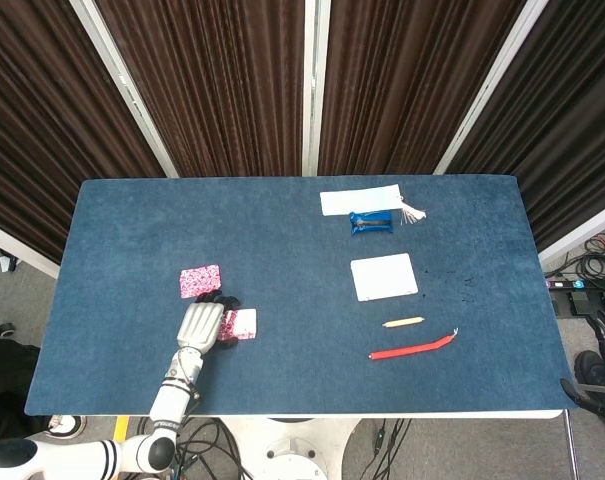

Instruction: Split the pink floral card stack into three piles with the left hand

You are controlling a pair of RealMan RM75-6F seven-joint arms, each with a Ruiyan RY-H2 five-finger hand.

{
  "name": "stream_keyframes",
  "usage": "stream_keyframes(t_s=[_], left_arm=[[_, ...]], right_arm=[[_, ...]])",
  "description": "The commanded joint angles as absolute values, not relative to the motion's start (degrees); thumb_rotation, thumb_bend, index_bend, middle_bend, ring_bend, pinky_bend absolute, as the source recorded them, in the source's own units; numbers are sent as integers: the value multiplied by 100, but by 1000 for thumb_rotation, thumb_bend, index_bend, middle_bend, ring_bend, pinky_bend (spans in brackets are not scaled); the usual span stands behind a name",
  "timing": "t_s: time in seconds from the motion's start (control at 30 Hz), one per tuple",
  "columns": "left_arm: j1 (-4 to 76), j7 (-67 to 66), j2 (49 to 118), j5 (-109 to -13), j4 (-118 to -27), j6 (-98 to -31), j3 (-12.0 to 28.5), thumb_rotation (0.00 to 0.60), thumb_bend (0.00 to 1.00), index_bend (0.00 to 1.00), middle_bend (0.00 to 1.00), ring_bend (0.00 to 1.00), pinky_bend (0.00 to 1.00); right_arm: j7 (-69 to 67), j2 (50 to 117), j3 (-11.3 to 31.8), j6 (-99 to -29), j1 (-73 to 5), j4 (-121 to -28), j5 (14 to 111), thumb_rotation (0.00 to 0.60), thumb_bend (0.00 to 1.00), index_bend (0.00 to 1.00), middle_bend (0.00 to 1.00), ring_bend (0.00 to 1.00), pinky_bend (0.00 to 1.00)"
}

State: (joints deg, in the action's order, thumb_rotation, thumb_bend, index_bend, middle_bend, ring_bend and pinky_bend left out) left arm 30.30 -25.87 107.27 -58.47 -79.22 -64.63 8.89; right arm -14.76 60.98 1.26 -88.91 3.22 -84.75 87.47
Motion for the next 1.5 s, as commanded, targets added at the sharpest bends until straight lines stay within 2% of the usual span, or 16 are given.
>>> stream_keyframes(t_s=[0.03,1.13,1.5], left_arm=[[3024,-2562,10726,-5838,-7927,-6456,904,600,199,318,360,137,171],[2859,-1768,10697,-6097,-7895,-6431,975,600,230,413,449,209,171],[2971,-1663,10652,-6227,-7925,-6440,1176,600,231,416,454,209,171]], right_arm=[[-1480,6102,128,-8892,321,-8467,8746,600,112,0,0,0,0],[-1390,6120,128,-8830,311,-8487,8706,600,112,0,0,0,0],[-1399,6086,140,-8872,324,-8520,8712,600,112,0,0,0,0]])
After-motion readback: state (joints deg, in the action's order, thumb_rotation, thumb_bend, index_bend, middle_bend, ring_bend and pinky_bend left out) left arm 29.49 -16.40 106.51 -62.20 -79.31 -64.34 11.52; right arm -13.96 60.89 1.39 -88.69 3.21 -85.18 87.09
